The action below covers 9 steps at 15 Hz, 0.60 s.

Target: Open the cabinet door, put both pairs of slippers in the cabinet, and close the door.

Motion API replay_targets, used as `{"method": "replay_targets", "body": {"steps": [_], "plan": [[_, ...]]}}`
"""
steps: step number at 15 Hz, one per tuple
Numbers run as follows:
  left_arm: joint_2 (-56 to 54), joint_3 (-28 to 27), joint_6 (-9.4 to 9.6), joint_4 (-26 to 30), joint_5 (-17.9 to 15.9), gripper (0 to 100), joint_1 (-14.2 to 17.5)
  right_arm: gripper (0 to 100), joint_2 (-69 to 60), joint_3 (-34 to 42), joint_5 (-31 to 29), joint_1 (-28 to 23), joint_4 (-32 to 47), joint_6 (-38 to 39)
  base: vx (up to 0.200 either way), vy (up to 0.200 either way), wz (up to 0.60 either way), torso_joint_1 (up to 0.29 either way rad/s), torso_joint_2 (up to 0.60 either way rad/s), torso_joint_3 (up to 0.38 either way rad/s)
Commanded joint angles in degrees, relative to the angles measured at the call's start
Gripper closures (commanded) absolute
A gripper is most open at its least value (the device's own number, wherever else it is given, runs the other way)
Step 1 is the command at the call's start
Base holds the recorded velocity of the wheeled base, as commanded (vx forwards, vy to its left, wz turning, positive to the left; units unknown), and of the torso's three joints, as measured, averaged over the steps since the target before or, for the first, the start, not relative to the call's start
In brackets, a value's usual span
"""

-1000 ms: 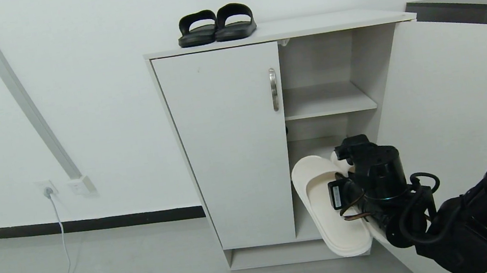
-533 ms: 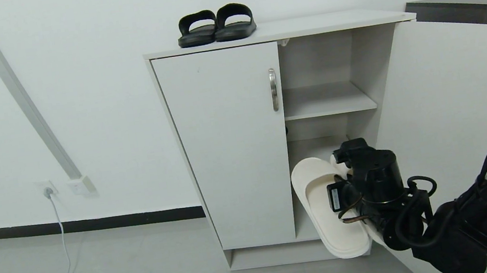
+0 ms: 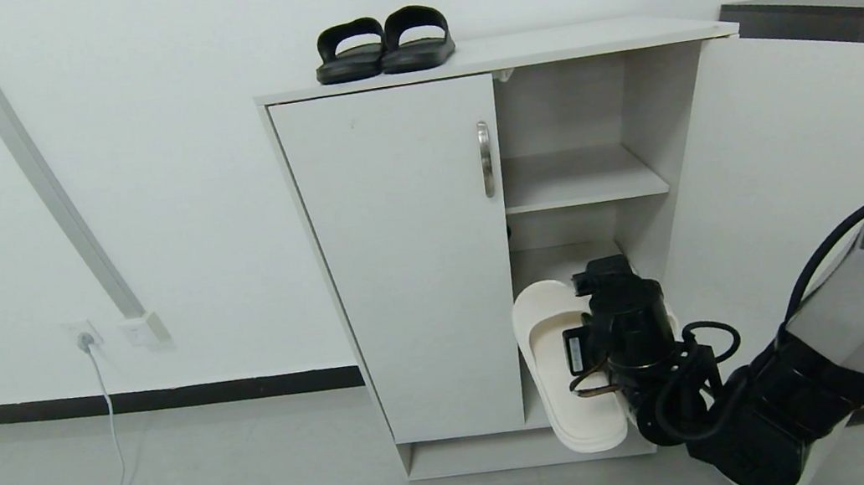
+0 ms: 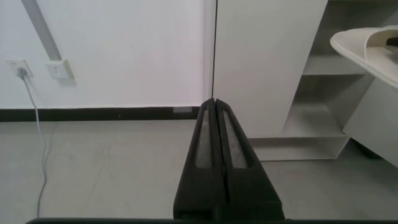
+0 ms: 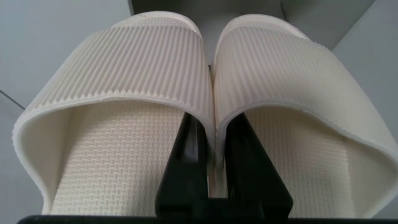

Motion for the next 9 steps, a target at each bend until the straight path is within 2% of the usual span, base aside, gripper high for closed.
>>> {"method": "replay_targets", "body": {"steps": [1,2,9], "plan": [[0.13,0.0,0.08,0.01,0.02,100,0.04,100,1.4,-0.44,-0.07,0.13,-0.04,0.05,0.0,0.0,0.0,0.0,0.0,0.0],[0.13,0.0,0.08,0.01,0.02,100,0.04,100,1.4,-0.44,-0.07,0.13,-0.04,0.05,0.0,0.0,0.0,0.0,0.0,0.0],[0.13,0.0,0.17,0.01,0.02,100,0.04,100,2.02,-0.44,-0.07,0.13,-0.13,0.05,0.0,-0.2,0.0,0.002,0.0,0.002]]}}
